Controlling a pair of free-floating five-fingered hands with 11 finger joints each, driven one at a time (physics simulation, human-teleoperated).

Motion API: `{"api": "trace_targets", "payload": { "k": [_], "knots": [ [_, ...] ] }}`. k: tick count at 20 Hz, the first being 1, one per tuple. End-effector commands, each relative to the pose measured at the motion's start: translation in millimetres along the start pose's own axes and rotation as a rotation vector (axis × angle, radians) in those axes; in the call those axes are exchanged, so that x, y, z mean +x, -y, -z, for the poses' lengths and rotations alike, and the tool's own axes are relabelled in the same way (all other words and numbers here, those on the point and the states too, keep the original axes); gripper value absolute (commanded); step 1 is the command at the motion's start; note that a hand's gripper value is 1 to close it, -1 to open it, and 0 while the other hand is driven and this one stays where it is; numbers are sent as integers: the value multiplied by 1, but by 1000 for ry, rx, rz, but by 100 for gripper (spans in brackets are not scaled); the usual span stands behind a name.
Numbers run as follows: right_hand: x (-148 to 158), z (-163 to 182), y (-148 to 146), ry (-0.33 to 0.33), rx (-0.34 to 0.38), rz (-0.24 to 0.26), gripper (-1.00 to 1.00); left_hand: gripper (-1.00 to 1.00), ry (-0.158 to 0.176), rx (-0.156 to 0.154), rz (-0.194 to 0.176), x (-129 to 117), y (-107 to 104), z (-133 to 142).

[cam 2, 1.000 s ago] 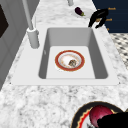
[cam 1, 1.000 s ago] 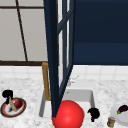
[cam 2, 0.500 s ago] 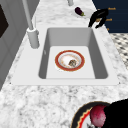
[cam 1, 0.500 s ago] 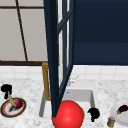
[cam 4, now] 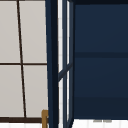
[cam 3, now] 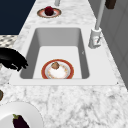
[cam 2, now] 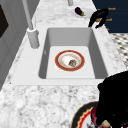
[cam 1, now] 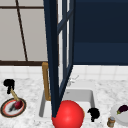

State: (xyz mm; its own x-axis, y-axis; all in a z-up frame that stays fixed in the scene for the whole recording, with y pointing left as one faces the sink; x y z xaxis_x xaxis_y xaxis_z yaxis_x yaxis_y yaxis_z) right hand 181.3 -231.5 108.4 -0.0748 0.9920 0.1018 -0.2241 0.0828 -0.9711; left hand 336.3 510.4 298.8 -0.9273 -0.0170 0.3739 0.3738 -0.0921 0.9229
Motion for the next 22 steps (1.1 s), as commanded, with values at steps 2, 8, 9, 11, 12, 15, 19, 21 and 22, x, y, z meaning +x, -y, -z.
{"api": "trace_targets", "payload": {
  "k": [2, 8, 9, 11, 12, 15, 19, 21, 22],
  "knots": [
    [0, 0, 0, 0, 0, 0, 0, 100, 11, -11, -7, 6, -17, 31],
    [0, 0, 0, 0, 0, 0, 0, 100, -11, -23, -7, 10, -29, 72],
    [0, 0, 0, 0, 0, 0, 0, 100, -11, -25, -8, 10, -31, 79],
    [0, 0, 0, 0, 0, 0, 0, 100, -14, -29, -9, 12, -34, 93],
    [0, 0, 0, 0, 0, 0, 0, 100, -15, -31, -8, 12, -35, 100],
    [0, 0, 0, 0, 0, 0, 0, 100, -19, -37, -5, 13, -39, 121],
    [0, 0, 0, 0, 0, 0, 0, 100, -22, -41, -3, 14, -42, 150],
    [0, 0, 0, 0, 0, 0, 0, 100, -23, -43, -2, 14, -44, 164],
    [0, 0, 0, 0, 0, 0, 0, 100, -24, -45, -2, 14, -45, 171]
  ]
}}
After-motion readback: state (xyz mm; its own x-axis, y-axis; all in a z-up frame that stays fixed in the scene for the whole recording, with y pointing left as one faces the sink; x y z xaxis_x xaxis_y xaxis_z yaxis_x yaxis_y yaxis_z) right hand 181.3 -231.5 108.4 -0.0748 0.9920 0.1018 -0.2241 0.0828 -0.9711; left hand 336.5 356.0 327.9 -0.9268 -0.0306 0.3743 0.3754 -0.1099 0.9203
